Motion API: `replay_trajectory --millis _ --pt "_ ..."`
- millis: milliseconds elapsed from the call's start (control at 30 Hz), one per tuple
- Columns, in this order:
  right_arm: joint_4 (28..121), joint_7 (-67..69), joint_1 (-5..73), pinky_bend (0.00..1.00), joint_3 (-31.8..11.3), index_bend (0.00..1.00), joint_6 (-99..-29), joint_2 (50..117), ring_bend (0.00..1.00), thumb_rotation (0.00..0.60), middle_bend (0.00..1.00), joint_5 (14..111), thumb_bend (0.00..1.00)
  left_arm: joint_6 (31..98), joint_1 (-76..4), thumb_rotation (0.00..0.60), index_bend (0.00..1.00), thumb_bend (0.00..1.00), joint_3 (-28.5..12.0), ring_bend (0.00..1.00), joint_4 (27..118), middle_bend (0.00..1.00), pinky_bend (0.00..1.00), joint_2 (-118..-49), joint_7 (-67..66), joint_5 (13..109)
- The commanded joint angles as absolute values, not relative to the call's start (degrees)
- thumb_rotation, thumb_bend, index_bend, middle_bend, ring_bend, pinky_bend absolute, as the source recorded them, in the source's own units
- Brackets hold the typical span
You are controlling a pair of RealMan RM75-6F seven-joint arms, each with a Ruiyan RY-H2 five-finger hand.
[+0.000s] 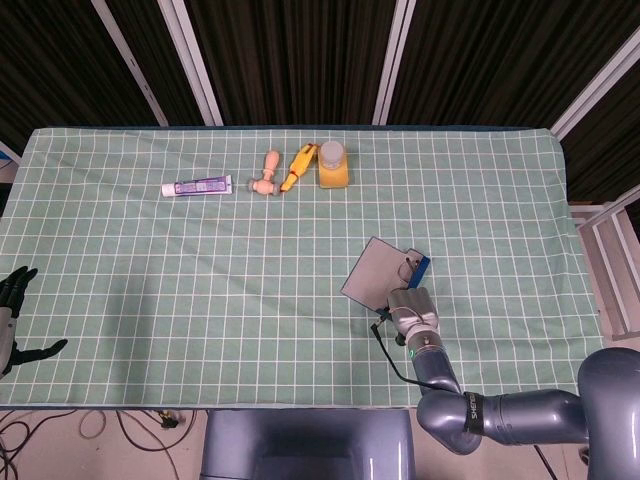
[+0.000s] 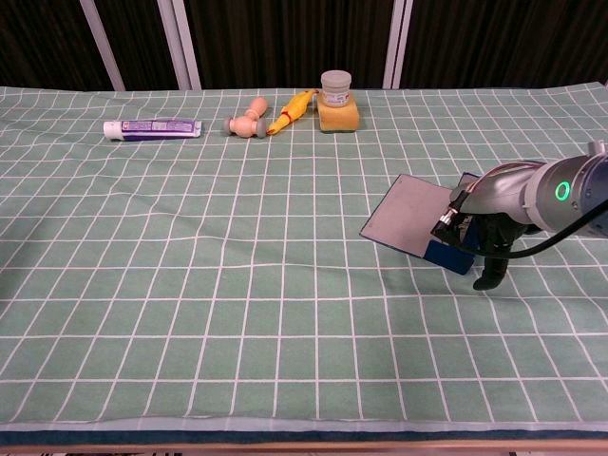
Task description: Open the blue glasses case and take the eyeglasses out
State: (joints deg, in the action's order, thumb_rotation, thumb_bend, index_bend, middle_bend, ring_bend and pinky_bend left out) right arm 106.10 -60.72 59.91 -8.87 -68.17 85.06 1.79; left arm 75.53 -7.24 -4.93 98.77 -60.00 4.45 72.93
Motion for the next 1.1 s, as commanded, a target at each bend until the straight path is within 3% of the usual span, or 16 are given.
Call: replay_trajectory --millis 33,567,1100 --pt "106.4 -61.7 60.5 0.91 -8.5 0.43 -68.7 84.6 0.98 0.600 0.93 0.3 0.30 75.5 -7.2 0.600 0.00 0.00 -4.9 0.00 98.8 0.00 0.00 -59.9 4.6 72.9" --pt "105.1 -69.2 62.3 0.91 -5.0 0.43 -74.6 83.1 0.98 0.600 0.93 -5.0 0.30 75.3 -7.2 0.600 0.00 0.00 -5.0 0.00 99.0 0.00 0.00 -59.8 5.0 72.7" --pt "92.8 -75.2 60.8 0.91 -4.9 0.38 -74.5 84.1 0.98 0.600 0.93 -10.1 0.31 75.4 -7.1 0.600 0.00 0.00 -5.1 0.00 99.1 0.00 0.00 -59.7 5.0 72.6"
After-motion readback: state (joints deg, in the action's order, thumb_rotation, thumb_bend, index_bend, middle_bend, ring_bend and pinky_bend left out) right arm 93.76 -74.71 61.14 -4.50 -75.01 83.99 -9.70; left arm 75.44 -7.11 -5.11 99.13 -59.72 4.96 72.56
